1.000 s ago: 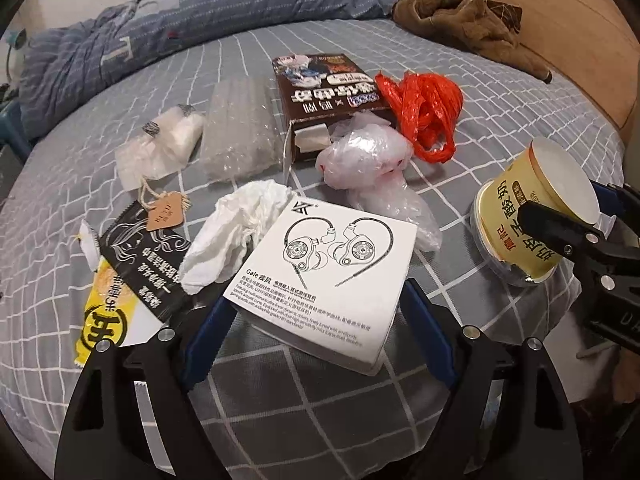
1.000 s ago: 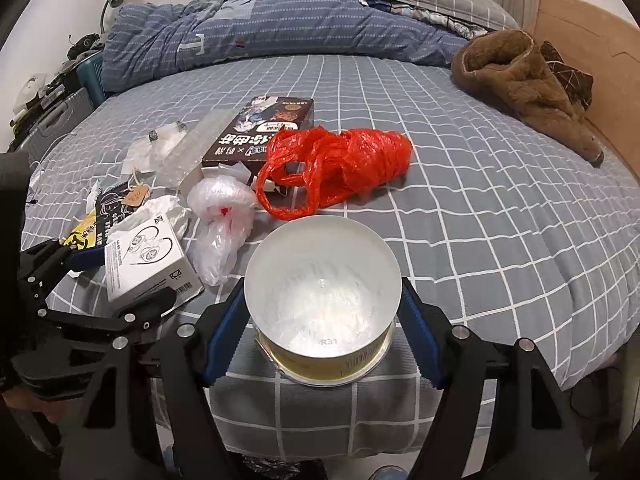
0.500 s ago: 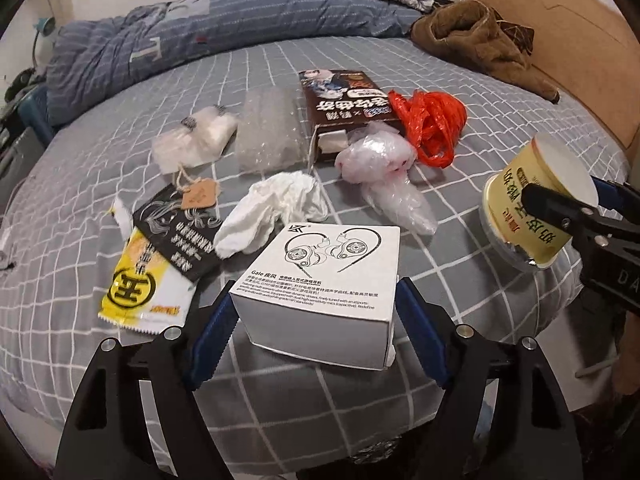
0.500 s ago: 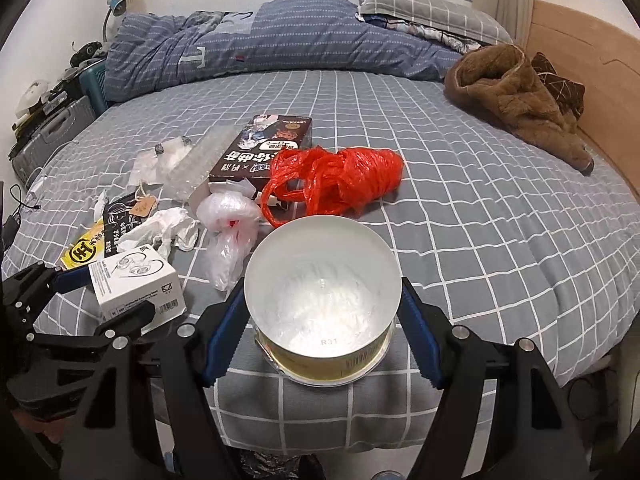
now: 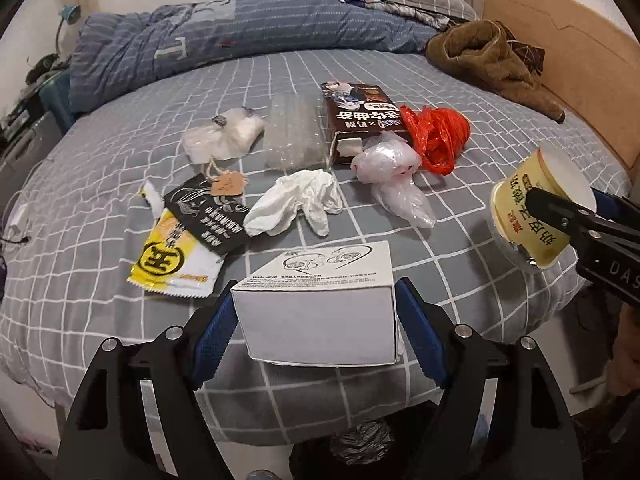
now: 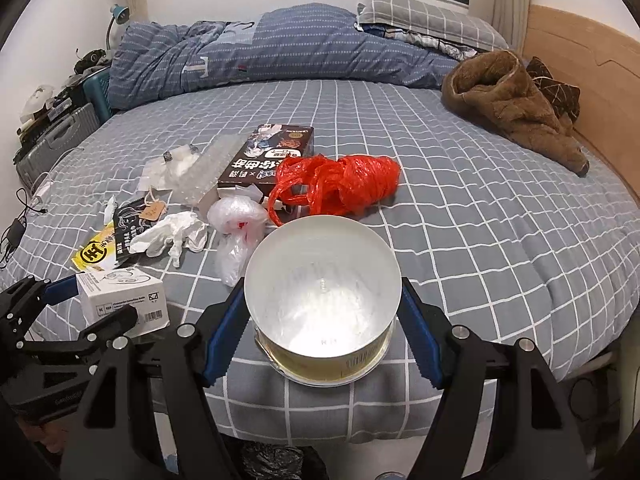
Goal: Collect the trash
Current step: 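Carry the white box with the left tool over the black trash bin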
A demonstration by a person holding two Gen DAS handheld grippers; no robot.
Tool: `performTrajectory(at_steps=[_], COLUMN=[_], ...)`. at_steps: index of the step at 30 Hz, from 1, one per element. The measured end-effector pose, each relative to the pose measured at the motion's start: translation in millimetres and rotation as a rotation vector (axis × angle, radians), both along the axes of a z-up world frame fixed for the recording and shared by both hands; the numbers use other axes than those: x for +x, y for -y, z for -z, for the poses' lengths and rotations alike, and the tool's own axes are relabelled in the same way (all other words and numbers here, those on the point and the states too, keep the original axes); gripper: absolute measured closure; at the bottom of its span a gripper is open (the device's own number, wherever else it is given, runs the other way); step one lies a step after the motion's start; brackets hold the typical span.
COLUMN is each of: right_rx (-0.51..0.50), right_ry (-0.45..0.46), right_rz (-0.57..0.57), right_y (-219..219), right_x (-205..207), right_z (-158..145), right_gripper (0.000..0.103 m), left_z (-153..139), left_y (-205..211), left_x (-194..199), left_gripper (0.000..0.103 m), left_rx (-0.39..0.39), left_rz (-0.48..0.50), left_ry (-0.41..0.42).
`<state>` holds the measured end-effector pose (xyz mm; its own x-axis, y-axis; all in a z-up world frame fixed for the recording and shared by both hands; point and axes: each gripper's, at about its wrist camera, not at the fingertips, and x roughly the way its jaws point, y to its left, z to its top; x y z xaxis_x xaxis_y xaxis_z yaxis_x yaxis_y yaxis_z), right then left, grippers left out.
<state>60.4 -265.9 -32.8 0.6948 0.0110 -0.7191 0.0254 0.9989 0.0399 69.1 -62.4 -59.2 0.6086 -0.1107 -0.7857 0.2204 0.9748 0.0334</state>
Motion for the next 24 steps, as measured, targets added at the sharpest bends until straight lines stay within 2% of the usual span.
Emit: performTrajectory(at_steps=[11,24], right_rx=[0.006,-0.005], right_ry=[0.043,0.046], right_rz=[0.006,-0.008], right_y=[-6.5,-19.1], right_x=[-36.2,-61.7], right_z=[-8.0,-11.0], right_gripper=[0.034,0.034], left_z=[-9.3,-18.1], left_y=[-17.5,-23.4], left_x=[-31.5,-63.7], left_gripper=[0.028,0.028], left_rx=[-0.042,-0.064], left_rz=[-0.087,-0.101], left_ry=[0.015,0.024])
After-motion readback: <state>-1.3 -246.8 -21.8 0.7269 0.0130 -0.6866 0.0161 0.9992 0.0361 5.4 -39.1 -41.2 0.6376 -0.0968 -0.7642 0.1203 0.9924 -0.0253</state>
